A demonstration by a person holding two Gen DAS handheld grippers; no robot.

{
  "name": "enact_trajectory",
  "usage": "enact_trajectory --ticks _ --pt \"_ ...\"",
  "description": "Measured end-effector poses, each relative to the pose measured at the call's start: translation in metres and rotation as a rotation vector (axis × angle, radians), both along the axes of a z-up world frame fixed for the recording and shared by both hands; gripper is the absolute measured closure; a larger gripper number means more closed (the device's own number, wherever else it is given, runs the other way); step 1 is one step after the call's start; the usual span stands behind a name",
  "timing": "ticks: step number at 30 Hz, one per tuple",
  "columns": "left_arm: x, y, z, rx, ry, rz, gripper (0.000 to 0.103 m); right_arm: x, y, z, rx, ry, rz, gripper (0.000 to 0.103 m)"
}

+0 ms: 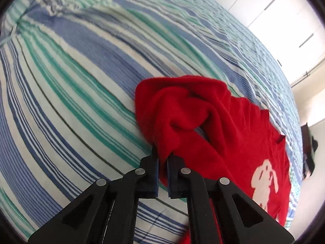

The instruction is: Fold small clothes

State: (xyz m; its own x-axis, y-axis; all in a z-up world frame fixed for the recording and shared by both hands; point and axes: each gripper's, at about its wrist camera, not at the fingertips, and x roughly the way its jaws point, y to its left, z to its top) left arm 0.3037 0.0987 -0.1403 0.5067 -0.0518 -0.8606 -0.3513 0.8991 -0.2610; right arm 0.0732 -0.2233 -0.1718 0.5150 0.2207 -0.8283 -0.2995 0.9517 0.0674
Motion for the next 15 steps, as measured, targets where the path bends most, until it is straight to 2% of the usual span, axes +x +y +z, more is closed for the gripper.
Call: enact_trajectory --ticks 3,5,6,7,9,11,12,13,15 --pt "-0.014 -0.064 0.049 0.406 -0.139 -0.271 0.098 0.003 -0.001 -0.003 0.013 0.002 -0.003 0.036" --pt "-0.037 -0.12 0.059 0.588 -0.207 -0.474 0.094 0.003 -0.002 -0.004 0.02 0.003 -0.006 0.035" --pt "-0.049 -0.149 0.058 0.663 -0.231 -0.577 0.079 0.003 -0.001 -0.004 0.021 0.002 -0.007 0.034" --pt "-0.065 -0.177 0.051 0.719 -0.25 -0.68 0.047 0.004 0.0 -0.005 0.019 0.0 -0.007 0.033" --pt "-0.099 -0.22 0.033 0.778 -0.28 -0.857 0.013 0.005 0.002 -0.006 0.008 -0.004 -0.004 0.032" --pt "-0.126 -0.243 0.014 0.803 -0.283 -0.976 0.011 0.003 0.003 -0.005 0.001 -0.009 -0.003 0.031" --pt "-0.134 -0.247 0.009 0.806 -0.267 -0.998 0.011 0.002 0.002 -0.005 0.004 -0.011 -0.004 0.031" --pt "-0.139 -0.245 0.005 0.798 -0.248 -0.996 0.011 0.001 0.002 -0.004 0.008 -0.012 -0.006 0.031" --pt "-0.145 -0.227 0.008 0.727 -0.203 -0.961 0.011 0.0 0.0 -0.005 0.014 -0.014 -0.007 0.031"
